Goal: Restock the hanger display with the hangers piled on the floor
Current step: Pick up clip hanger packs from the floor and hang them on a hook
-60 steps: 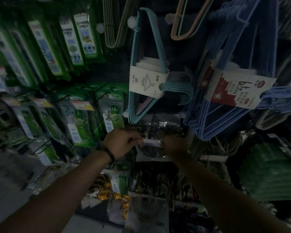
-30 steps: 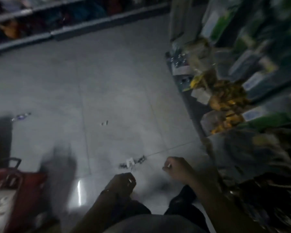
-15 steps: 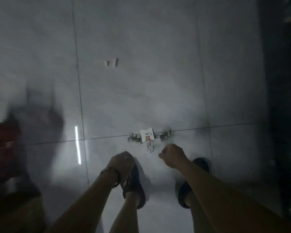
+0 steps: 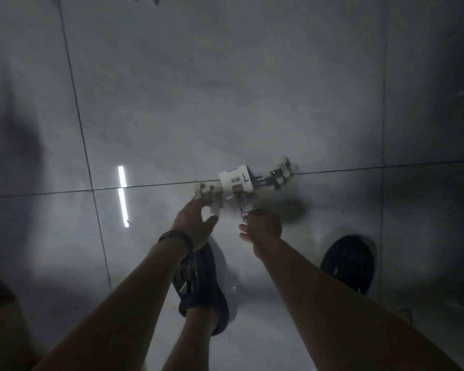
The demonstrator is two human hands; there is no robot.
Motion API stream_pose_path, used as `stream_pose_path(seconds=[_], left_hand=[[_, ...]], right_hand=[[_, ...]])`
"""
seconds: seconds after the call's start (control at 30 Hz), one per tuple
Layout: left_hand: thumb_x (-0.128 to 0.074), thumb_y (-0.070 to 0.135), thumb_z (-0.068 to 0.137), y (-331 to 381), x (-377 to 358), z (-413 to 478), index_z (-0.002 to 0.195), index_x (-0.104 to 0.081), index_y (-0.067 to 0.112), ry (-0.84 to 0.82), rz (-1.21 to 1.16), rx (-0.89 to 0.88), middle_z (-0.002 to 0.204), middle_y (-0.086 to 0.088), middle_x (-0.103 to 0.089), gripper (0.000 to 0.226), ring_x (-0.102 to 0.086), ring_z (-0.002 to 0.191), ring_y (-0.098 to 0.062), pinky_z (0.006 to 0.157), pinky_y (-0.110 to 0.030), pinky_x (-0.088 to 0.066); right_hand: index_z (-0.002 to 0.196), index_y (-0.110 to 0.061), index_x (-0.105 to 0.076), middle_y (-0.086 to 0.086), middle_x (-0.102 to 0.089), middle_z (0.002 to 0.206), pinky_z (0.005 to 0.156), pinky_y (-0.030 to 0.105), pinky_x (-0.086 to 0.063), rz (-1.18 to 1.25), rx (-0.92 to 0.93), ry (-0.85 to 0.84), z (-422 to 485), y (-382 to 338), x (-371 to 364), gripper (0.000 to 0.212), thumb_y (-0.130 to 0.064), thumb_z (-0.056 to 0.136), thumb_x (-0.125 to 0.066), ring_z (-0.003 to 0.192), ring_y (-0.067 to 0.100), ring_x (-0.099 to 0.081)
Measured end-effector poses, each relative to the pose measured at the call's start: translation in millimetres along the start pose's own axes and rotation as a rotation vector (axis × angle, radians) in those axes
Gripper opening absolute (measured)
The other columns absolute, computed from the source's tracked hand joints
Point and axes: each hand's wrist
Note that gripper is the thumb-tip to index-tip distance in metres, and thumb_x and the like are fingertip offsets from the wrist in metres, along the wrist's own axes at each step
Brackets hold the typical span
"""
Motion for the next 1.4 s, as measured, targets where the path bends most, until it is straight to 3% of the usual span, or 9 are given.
stream_pose_path(seconds=[0.2, 0.3, 0.43, 0.6, 0.73, 0.87, 1.07, 1.17, 1.4], left_hand=[[-0.074, 0.024, 0.093, 72, 59, -86, 0.147, -0.045, 0.021, 0.091, -0.019, -0.049, 0.148, -0.01, -0.044, 0.062, -0.054, 0.129, -0.029, 0.105, -0.039, -0.051], [-0.077, 0.017, 0.088, 163, 97, -147, 0.149, -0.041, 0.018, 0.286, 0.0, -0.267, 0.154, -0.008, -0.035, 0.071, -0.043, 0.139, -0.027, 0.11, -0.035, -0.047], [-0.077, 0.013, 0.081, 310, 173, -250, 0.128, -0.061, 0.015, 0.486, 0.193, -0.758, 0.139, -0.009, -0.051, 0.05, -0.051, 0.129, -0.032, 0.1, -0.047, -0.053], [-0.071, 0.054, 0.084, 476, 256, -387, 0.137, -0.058, 0.027, 0.436, 0.632, -1.059, 0.149, -0.003, -0.054, 0.062, -0.044, 0.145, -0.029, 0.117, -0.054, -0.034], [-0.065, 0.058, 0.09, 570, 284, -481, 0.114, -0.069, 0.036, 0.312, 0.644, -1.13, 0.102, 0.01, -0.071, 0.033, -0.07, 0.09, -0.018, 0.09, -0.039, -0.046], [-0.063, 0.064, 0.09, 639, 278, -550, 0.11, -0.07, 0.039, 0.184, 0.648, -1.173, 0.098, 0.012, -0.069, 0.033, -0.067, 0.086, -0.012, 0.089, -0.039, -0.049], [-0.076, 0.058, 0.085, 716, 262, -608, 0.125, -0.07, 0.041, -0.061, 0.456, -1.314, 0.114, 0.01, -0.073, 0.044, -0.068, 0.097, -0.01, 0.093, -0.033, -0.059], [-0.064, 0.072, 0.083, 747, 248, -631, 0.12, -0.075, 0.036, -0.125, 0.517, -1.441, 0.098, 0.014, -0.068, 0.053, -0.063, 0.087, -0.006, 0.087, -0.03, -0.057], [-0.06, 0.074, 0.084, 810, 181, -684, 0.108, -0.08, 0.025, -0.18, 0.647, -1.699, 0.092, 0.004, -0.071, 0.059, -0.065, 0.084, -0.017, 0.082, -0.04, -0.057]], right_hand=[[0.096, -0.015, -0.062, 0.001, -0.07, 0.088, 0.068, 0.046, -0.064, -0.298, 0.597, 0.132, -102, -49, 95, 0.013, -0.016, 0.106, -0.053, 0.08, 0.017, -0.072], [0.103, -0.012, -0.063, -0.004, -0.073, 0.093, 0.064, 0.028, -0.063, -0.321, 0.753, 0.136, -190, -101, 165, 0.009, -0.02, 0.105, -0.06, 0.079, 0.003, -0.073], [0.109, -0.014, -0.067, -0.007, -0.076, 0.098, 0.068, 0.017, -0.059, -0.363, 0.936, 0.191, -334, -178, 271, 0.011, -0.023, 0.104, -0.064, 0.081, -0.001, -0.073], [0.113, -0.018, -0.071, -0.014, -0.072, 0.099, 0.075, 0.008, -0.053, -0.406, 1.126, 0.335, -531, -243, 402, 0.019, -0.031, 0.105, -0.059, 0.085, -0.008, -0.065], [0.111, -0.024, -0.072, -0.01, -0.077, 0.096, 0.074, 0.029, -0.06, -0.413, 1.2, 0.472, -650, -256, 487, 0.037, -0.051, 0.105, -0.048, 0.084, 0.004, -0.071], [0.115, -0.021, -0.074, -0.01, -0.076, 0.098, 0.071, 0.007, -0.045, -0.397, 1.129, 0.584, -723, -241, 553, 0.04, -0.052, 0.104, -0.05, 0.079, 0.006, -0.068], [0.123, -0.033, -0.074, -0.001, -0.076, 0.114, 0.082, 0.037, -0.059, -0.398, 0.935, 0.86, -772, -174, 626, 0.04, -0.057, 0.092, -0.067, 0.099, 0.023, -0.073], [0.121, -0.044, -0.071, -0.006, -0.076, 0.109, 0.067, 0.034, -0.057, -0.382, 0.846, 1.037, -791, -144, 639, 0.054, -0.075, 0.087, -0.042, 0.091, 0.022, -0.074], [0.13, -0.051, -0.061, -0.012, -0.074, 0.115, 0.073, 0.035, -0.061, -0.261, 0.711, 1.142, -819, -81, 682, 0.053, -0.075, 0.083, -0.054, 0.097, 0.015, -0.072]])
Point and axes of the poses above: each hand's wrist, its own z-axis towards the middle knuckle, its own x-axis out of the back of the hand, y = z × x
